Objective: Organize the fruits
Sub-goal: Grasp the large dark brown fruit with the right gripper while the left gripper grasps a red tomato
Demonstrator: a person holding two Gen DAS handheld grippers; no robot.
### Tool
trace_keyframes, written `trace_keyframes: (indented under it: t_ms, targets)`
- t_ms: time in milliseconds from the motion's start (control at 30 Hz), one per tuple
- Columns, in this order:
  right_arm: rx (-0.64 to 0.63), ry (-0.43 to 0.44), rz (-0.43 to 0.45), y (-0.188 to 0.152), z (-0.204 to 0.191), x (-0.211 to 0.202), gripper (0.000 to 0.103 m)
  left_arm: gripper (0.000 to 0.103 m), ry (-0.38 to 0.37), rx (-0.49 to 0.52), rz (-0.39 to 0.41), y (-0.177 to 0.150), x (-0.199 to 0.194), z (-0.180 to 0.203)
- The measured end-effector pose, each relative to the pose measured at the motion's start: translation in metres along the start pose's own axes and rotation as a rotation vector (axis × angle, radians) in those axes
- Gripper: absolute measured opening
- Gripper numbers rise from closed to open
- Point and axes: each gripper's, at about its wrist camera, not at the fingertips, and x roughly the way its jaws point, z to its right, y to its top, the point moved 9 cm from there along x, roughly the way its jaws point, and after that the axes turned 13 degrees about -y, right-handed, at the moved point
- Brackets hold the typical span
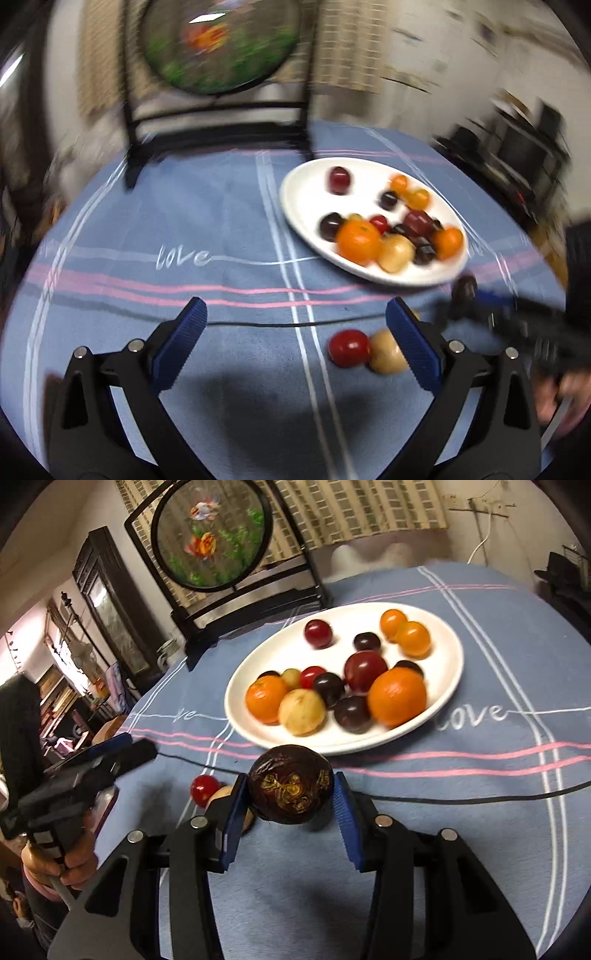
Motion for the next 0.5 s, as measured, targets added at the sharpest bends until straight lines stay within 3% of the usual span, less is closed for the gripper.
trace_keyframes:
  t_ms: [100,167,267,500]
  targets:
    - [0.011,0.008,-0.022,-0.002,0.001,0.003,0.046,0.09,-0.053,0.094,-0.058,-0.015,0.005,0.008]
    - [0.001,0.003,-0.02,-0.002,0.0,0.002,0.046,0.074,-0.071,0.122,-0.103,-0.025,0.011,0.011]
    - [-0.003,0.0,-0.014,-0.001,0.0,0.001,0.046,0.062,-0.073,0.146,-0.15,-0.036,0.021,0.011]
    - [-0.002,-0.006,-0.024,-0.002,0.001,0.002,0.046,0.062,-0.091,0.183,-0.167,-0.044,0.033,0.022]
